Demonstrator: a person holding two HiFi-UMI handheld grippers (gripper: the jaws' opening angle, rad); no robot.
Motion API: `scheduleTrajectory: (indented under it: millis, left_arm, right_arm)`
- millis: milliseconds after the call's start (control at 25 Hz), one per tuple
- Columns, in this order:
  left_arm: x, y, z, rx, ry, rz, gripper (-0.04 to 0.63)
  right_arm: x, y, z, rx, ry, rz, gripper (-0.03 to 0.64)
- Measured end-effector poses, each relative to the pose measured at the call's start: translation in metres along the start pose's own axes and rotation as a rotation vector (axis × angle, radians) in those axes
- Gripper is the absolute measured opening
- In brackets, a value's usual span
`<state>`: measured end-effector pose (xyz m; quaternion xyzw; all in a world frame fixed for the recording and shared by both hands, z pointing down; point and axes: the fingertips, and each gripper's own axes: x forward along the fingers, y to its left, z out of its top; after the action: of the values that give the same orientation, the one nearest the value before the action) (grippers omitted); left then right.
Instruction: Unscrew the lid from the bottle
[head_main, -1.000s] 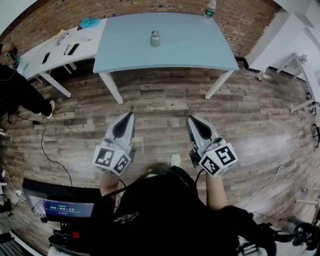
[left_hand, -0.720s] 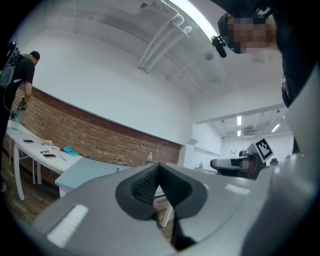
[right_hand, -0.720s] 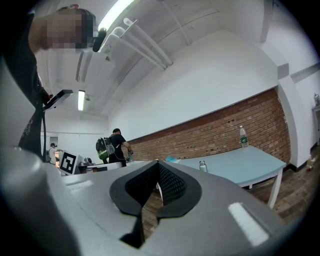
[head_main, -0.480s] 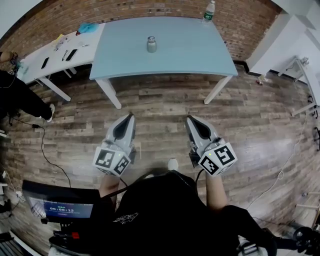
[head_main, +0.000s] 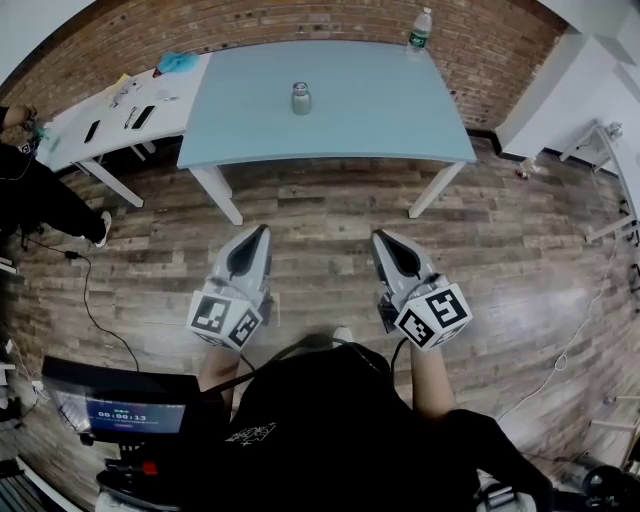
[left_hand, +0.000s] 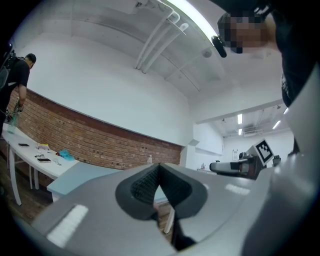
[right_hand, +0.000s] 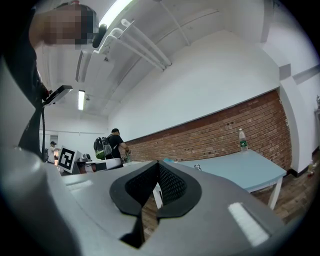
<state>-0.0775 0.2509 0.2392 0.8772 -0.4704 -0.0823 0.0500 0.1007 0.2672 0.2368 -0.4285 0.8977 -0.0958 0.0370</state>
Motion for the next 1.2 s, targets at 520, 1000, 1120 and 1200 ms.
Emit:
scheduleTrajectory:
  millis: [520,1000,1120,1200]
  left_arm:
    - [0.018,-0.004,0.0,0.004,-0.005,0.064,0.0]
    - [0.035,-0.026,-0.007,0.016,-0.016,0.091,0.0]
    - [0.037,-0.025,-0.003,0.014,-0.016,0.098,0.0]
    - [0.038,-0.026,-0.004,0.015,-0.012,0.102,0.0]
  right_arm:
    - [0.007,-0.023,0.009,0.001,0.008,0.062,0.002]
    - [-0.007,-0.046,0.007,0.005,0.015,0.095,0.002]
    - [-0.004,-0.048,0.011,0.006,0.02,0.103,0.002]
    - [-0.003,-0.051,0.011,0.008,0.021,0.106,0.002]
